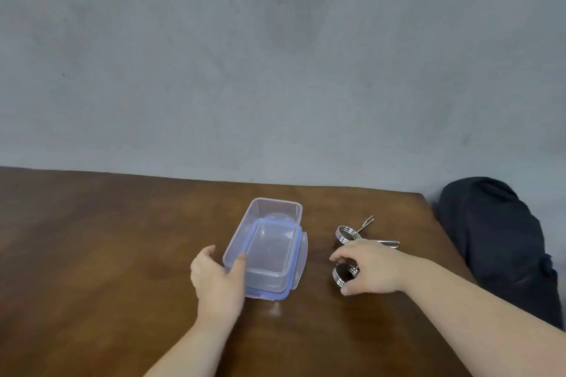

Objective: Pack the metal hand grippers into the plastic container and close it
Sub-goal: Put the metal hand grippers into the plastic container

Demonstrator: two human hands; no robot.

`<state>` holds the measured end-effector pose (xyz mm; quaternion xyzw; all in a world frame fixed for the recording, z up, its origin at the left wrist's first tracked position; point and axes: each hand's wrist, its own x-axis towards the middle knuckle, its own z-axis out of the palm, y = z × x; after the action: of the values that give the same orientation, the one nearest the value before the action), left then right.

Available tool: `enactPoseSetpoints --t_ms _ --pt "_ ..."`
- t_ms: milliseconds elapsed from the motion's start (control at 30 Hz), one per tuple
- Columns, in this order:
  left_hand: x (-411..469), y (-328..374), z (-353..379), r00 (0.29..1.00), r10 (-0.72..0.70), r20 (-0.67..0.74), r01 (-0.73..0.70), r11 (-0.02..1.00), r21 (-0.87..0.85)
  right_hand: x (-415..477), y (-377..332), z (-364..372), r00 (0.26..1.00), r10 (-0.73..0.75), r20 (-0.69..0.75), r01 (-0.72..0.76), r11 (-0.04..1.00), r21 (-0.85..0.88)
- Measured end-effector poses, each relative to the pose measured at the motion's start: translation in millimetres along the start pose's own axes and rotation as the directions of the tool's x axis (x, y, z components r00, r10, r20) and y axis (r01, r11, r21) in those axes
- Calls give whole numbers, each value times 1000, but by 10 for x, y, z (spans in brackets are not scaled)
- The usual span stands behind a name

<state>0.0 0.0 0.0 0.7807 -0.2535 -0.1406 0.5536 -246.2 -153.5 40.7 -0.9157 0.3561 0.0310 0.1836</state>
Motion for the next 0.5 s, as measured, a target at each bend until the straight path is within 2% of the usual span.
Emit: enactPoseSetpoints --t_ms 67,133,267,400,500 --pt "-68 -31 43 995 -96 13 97 988 -124 35 7 12 999 -21 35 26 991 -129" --pt "-119 -92 92 992 -120 38 125 974 -191 42 39 62 998 -28 48 38 977 -208" --pt "-108 -155 188 990 -121 68 135 949 -286 79 131 183 999 -25 21 29 979 -200" --pt "-61 -136 224 986 -115 124 150 930 -335 42 197 162 1000 26 -12 -26 999 -37" --pt "-25 -86 220 978 -77 195 145 920 -365 21 173 17 994 51 -92 -43 995 86"
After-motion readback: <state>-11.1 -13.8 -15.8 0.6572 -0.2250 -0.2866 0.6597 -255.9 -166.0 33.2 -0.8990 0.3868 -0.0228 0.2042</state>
